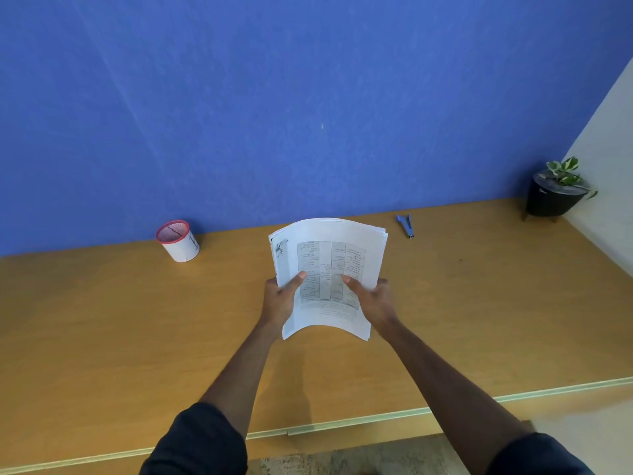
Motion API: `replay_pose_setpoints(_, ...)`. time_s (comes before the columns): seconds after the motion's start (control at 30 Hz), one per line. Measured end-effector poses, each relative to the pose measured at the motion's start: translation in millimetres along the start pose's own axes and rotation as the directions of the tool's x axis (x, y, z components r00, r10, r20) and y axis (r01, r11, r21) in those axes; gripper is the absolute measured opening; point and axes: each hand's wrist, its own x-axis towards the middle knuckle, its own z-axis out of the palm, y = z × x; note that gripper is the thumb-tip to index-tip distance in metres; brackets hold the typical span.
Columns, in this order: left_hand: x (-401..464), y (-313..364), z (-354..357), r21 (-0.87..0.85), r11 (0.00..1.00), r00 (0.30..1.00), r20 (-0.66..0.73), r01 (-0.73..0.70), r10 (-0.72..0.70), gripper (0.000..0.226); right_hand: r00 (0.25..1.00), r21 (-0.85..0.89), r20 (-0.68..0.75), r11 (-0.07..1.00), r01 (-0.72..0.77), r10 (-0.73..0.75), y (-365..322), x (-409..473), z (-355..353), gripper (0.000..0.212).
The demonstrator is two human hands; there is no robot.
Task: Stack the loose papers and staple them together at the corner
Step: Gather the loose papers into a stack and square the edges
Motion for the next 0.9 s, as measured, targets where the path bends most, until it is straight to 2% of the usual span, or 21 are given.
replay_pose_setpoints(0.13,11.7,6.5,-5.8,0.043,0.999,1.0,-0.001,-0.02,0.02,0.022,0.998,-0.084,0.056,0.996,0.042,-0.037,6.2,3.5,-9.0,0.026)
replay_pose_setpoints(0.3,21.4,23.8,-14.5,0.039,0.999,0.999,0.039,-0.002,0.0,0.026,0.991,-0.163,0.106,0.982,0.093,-0.076,14.5,-2.0,-18.4,0.022)
replay_pose_setpoints(0.43,27.9,37.1,-20.8,0.046,0.996,0.989,0.122,0.08,-0.085,0.035,0.988,-0.069,0.112,0.991,0.113,-0.105,5.4,-3.7,-22.1,0.02)
replay_pose_setpoints(0.6,19.0,45.2,-28.5,-0.053,0.977,0.959,0.211,0.206,-0.19,0.035,0.989,0.08,0.145,0.997,0.017,-0.028,-9.1,-0.8,-30.0,0.02)
replay_pose_setpoints(0.77,-3.2,27.6,-27.2,-0.054,0.974,0.945,0.26,0.218,-0.197,0.032,0.991,0.142,0.131,0.989,-0.037,0.018,-19.9,5.6,-33.3,0.019)
replay_pose_setpoints(0.9,-8.7,14.2,-24.5,-0.038,0.978,0.954,0.228,0.207,-0.193,0.034,0.992,0.094,0.126,0.995,-0.039,0.027,-20.9,13.0,-34.5,0.02)
